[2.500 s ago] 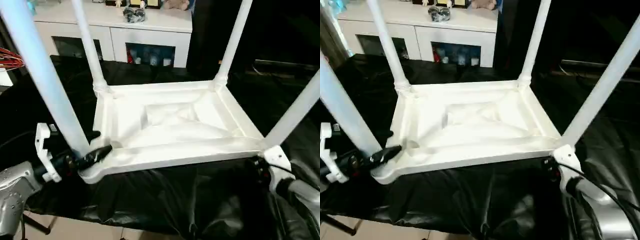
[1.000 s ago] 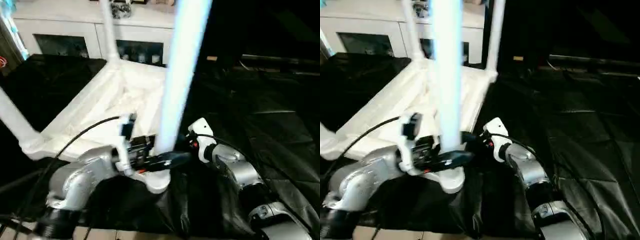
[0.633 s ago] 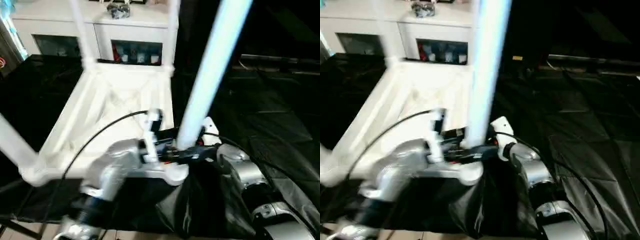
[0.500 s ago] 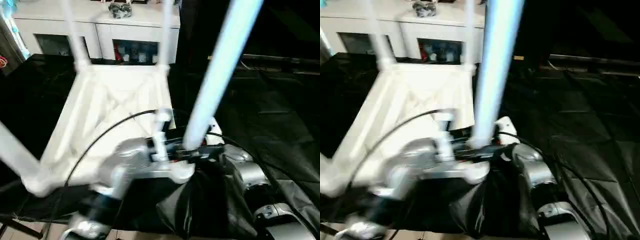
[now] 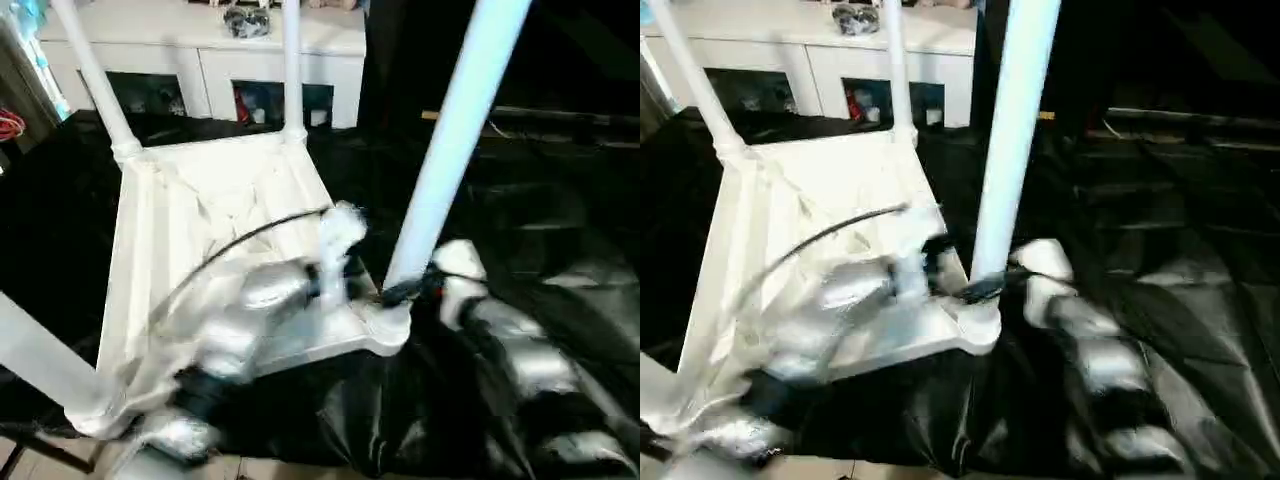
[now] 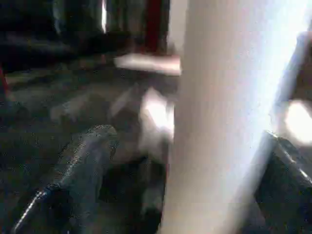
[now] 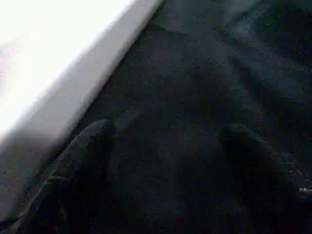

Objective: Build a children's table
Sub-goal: Rotate table base

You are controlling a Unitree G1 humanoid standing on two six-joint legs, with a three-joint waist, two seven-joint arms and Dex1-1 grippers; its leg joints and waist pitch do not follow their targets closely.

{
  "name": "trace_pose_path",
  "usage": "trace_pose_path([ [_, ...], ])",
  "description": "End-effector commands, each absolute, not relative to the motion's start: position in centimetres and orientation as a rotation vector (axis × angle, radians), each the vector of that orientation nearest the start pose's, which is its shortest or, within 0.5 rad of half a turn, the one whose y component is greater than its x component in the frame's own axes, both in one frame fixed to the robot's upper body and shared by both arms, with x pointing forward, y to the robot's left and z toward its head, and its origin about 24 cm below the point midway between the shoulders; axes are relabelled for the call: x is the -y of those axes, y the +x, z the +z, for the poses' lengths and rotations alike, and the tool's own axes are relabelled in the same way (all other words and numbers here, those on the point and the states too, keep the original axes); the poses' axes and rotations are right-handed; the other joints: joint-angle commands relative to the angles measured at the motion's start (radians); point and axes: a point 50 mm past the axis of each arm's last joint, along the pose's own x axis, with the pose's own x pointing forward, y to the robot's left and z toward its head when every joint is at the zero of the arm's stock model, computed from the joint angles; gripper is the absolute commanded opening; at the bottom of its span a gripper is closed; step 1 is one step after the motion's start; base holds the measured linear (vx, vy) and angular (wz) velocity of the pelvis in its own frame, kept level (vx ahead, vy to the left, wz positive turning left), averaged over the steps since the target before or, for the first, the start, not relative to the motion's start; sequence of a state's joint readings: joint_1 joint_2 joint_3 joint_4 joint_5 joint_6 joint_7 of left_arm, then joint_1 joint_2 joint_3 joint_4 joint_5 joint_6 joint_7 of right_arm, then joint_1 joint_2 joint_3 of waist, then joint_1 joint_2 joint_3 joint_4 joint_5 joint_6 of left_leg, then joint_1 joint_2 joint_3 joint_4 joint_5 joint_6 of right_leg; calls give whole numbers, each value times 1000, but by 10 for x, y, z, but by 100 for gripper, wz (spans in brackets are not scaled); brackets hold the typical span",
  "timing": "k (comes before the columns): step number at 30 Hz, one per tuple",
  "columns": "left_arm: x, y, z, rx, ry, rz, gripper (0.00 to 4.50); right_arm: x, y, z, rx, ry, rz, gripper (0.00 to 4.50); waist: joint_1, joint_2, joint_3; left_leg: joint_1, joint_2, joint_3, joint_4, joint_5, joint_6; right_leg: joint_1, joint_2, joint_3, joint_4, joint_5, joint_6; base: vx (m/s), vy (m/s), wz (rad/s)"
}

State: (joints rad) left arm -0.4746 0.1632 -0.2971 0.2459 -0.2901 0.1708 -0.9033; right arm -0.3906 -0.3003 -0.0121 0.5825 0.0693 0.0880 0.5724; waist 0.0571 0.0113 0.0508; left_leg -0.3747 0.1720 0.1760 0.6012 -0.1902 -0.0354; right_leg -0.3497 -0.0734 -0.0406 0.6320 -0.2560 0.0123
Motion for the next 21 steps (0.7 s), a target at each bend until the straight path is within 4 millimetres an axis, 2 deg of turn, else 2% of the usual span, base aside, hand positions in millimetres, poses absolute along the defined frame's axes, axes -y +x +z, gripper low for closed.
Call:
trace_pose_path([
  [1, -64, 285, 86, -104, 42, -1345, 445, 201, 308, 29, -302, -140, 498, 388, 8, -7, -57, 18, 63, -19, -73, -133, 61, 30, -72, 41, -67, 73, -289, 0, 0, 0],
  [5, -86, 275, 76, -221, 99, -1368, 445, 214, 294, 36, -301, -175, 528, 388, 10, -5, -53, 18, 62, -19, -79, -163, 45, 26, -70, 42, -72, 21, -275, 0, 0, 0],
  [9, -96, 273, 68, -287, 173, -1330, 449, 220, 277, 44, -313, -208, 612, 404, 20, -6, -51, 18, 62, -19, -80, -161, 50, 25, -72, 44, -75, 12, -256, 0, 0, 0],
  [11, -101, 276, 57, -356, 235, -1251, 417, 221, 265, 53, -325, -230, 694, 424, 23, -6, -47, 17, 63, -19, -82, -179, 45, 25, -70, 45, -81, -18, -242, 0, 0, 0],
  [15, -96, 278, 46, -391, 216, -1234, 398, 226, 252, 63, -354, -299, 758, 449, 34, -7, -47, 18, 64, -21, -83, -188, 40, 23, -76, 47, -87, -59, -222, 0, 0, 0],
  [17, -89, 279, 37, -434, 194, -1234, 371, 229, 246, 66, -387, -304, 790, 450, 33, -9, -46, 17, 63, -21, -83, -190, 37, 22, -75, 46, -88, -66, -232, 0, 0, 0],
  [18, -86, 281, 32, -459, 194, -1227, 368, 229, 244, 68, -398, -296, 807, 450, 35, -8, -44, 21, 63, -19, -83, -207, 39, 18, -76, 48, -92, -90, -233, 0, 0, 0],
  [19, -83, 284, 24, -490, 199, -1212, 368, 229, 241, 71, -407, -281, 829, 450, 39, -7, -44, 22, 63, -20, -82, -217, 39, 19, -78, 48, -95, -110, -230, 0, 0, 0],
  [20, -83, 284, 24, -490, 199, -1212, 355, 229, 241, 71, -407, -281, 829, 450, 40, -8, -43, 23, 64, -20, -83, -221, 39, 17, -79, 49, -98, -123, -227, 0, 0, 0],
  [21, -81, 285, 21, -498, 193, -1203, 355, 228, 240, 72, -408, -283, 840, 450, 41, -9, -44, 19, 66, -23, -86, -222, 33, 21, -83, 48, -95, -133, -224, 0, 0, 0],
])
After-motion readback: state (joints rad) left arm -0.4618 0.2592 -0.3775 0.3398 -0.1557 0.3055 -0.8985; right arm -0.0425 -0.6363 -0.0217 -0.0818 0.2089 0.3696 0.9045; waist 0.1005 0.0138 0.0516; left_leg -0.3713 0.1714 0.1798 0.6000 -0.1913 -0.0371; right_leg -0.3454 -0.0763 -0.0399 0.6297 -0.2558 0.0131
